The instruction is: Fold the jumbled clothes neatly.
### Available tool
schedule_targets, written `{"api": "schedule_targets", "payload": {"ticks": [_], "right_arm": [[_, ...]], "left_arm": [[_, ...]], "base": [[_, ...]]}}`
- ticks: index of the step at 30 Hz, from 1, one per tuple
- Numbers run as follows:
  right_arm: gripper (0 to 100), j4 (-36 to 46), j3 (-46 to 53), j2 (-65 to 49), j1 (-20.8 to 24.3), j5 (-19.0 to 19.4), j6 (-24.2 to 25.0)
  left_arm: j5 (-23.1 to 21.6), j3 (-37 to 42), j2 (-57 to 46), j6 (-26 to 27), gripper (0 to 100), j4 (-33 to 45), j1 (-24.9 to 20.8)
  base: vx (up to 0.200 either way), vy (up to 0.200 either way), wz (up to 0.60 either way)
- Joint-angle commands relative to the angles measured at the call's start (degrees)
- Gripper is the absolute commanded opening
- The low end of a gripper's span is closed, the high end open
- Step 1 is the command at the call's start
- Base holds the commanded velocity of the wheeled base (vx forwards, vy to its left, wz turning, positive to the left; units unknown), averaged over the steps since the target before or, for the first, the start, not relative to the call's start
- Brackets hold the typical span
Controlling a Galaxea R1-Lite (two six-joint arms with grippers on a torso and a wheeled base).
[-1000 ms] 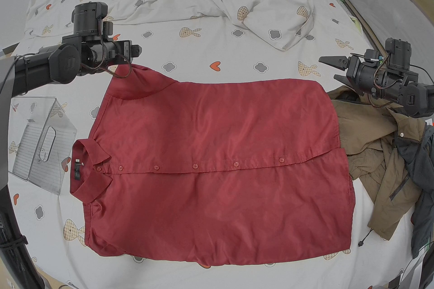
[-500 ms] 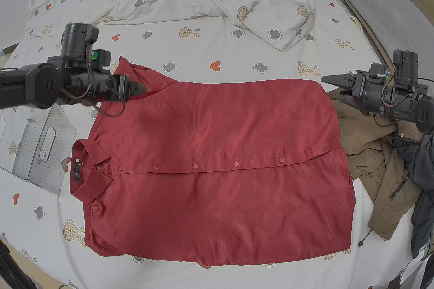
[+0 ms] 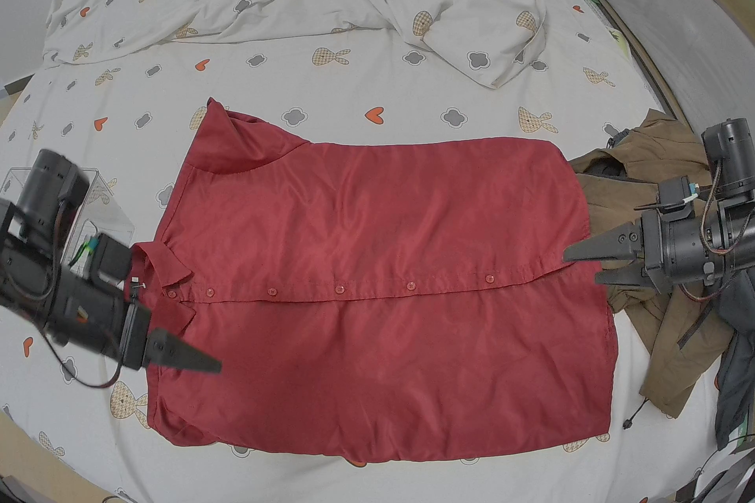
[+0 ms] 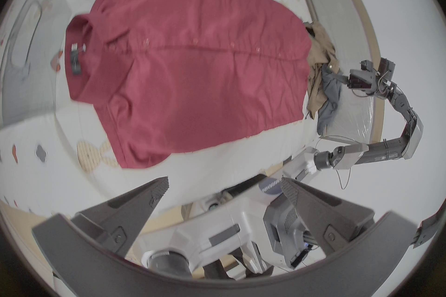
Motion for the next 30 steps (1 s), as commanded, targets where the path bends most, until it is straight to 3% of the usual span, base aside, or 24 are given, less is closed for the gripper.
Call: {"api": "schedule_targets", "payload": {"ticks": [1,4,8,9,11,12,13,15,19,24,26,30], "right_arm": [[100,3.79,1.07,-4.01,4.24,0.01,-2.76],[100,3.79,1.24,-3.21,4.33,0.01,-2.85],[100,3.44,1.95,-2.34,4.42,0.1,-2.94],[100,3.09,3.27,-2.25,4.59,0.01,-3.64],[100,1.77,5.29,-2.25,4.59,-0.6,-6.28],[100,1.59,5.46,-2.25,4.59,-0.69,-6.54],[100,-0.69,8.72,-2.34,4.59,-1.75,-10.15],[100,-4.74,13.46,-2.34,4.77,-3.68,-16.04],[100,-15.11,23.04,-1.37,7.23,-8.87,-26.49],[100,-23.11,27.52,1.8,12.06,-17.65,-27.11],[100,-23.72,27.7,2.59,12.68,-19.41,-27.11],[100,-23.63,27.96,2.06,13.21,-19.24,-27.11]], "left_arm": [[-2.4,5.62,-8.03,-0.08,100,10.77,0.3],[-2.23,10.11,-8.11,0.36,100,13.32,2.06],[-2.23,19.16,-10.66,1.76,100,4.09,4.7],[-2.05,27.42,-12.25,2.47,100,-6.46,5.75],[-0.73,35.33,-12.86,1.94,100,-18.94,6.37],[-0.56,35.77,-12.77,1.85,100,-19.64,6.37],[3.14,40.6,-12.33,1.06,100,-26.94,6.37],[6.83,43.59,-11.89,0.62,100,-30.98,6.28],[7.62,44.38,-12.16,0.53,100,-32.47,6.28],[7.62,44.12,-11.89,-0.52,100,-32.56,6.19],[7.53,43.86,-11.54,-1.93,100,-32.56,5.75],[7.53,43.24,-11.02,-4.48,100,-32.74,5.58]], "base": [[0.0,0.0,0.0],[0.0,0.0,0.0],[0.0,0.0,0.0],[0.0,0.0,0.0],[0.0,0.0,0.0],[0.0,0.0,0.0],[0.0,0.0,0.0],[0.0,0.0,0.0],[0.0,0.0,0.0],[0.0,0.0,0.0],[0.0,0.0,0.0],[0.0,0.0,0.0]]}}
